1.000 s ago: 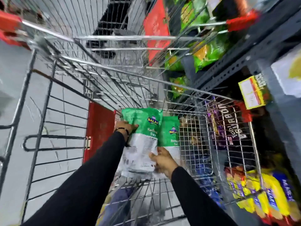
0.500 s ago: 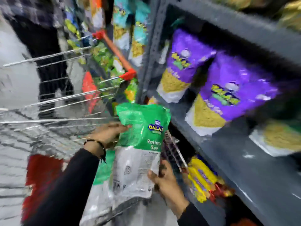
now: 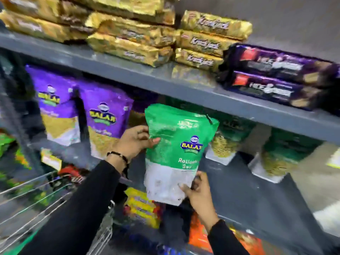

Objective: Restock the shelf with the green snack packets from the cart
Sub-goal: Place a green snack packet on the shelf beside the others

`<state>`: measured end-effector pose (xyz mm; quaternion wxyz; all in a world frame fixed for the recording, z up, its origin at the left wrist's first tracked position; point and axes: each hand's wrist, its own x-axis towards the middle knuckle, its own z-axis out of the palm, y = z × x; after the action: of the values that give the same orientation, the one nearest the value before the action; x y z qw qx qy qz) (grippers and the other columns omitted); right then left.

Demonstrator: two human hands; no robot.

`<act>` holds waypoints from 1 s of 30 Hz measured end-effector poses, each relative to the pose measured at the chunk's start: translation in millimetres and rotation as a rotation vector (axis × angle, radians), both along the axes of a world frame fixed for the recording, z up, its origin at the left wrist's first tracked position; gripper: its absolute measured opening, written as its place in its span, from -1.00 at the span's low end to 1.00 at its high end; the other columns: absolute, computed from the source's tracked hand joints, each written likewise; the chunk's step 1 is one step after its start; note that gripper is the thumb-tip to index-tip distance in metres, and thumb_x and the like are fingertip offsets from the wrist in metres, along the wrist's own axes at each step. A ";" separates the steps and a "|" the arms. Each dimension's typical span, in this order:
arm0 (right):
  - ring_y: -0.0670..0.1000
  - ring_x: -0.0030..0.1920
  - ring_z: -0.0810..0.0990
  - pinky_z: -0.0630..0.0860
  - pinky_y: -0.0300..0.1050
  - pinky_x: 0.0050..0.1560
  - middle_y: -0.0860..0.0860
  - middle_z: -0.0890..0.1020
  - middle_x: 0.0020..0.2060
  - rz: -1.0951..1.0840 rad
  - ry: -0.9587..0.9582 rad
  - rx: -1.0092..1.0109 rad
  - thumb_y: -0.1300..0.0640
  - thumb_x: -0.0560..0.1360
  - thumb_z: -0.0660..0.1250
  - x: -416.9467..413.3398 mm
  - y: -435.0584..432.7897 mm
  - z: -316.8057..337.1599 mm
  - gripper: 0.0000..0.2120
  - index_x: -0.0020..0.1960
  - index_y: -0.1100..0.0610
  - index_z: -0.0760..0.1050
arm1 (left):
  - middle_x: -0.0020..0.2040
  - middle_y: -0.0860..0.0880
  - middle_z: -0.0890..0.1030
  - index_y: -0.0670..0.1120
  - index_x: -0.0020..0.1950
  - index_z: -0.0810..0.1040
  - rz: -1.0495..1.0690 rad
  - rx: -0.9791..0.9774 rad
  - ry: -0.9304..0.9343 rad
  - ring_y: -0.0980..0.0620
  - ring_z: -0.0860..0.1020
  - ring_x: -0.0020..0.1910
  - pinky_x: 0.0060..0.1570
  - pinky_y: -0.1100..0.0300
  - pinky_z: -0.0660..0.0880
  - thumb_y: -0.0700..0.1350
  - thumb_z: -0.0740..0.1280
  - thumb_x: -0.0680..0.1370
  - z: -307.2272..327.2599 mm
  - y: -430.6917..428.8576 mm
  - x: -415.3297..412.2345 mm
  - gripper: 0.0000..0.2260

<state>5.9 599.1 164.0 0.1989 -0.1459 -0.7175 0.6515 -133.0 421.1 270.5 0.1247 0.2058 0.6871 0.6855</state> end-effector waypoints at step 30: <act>-0.11 0.39 0.27 0.28 -0.09 0.40 -0.11 0.27 0.39 0.156 -0.078 0.212 -0.41 0.00 0.44 -44.0 -15.9 -10.8 0.09 0.40 0.01 0.18 | -0.18 -0.08 0.73 0.00 -0.08 0.61 0.318 -0.194 0.328 -0.01 0.69 -0.21 -0.20 -0.04 0.64 0.26 0.41 0.18 -9.2 53.1 28.0 -0.55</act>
<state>-38.1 583.2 153.1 0.1339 -0.0928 -0.7987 0.5792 -105.0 474.2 261.3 -0.0787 0.1907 0.7846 0.5847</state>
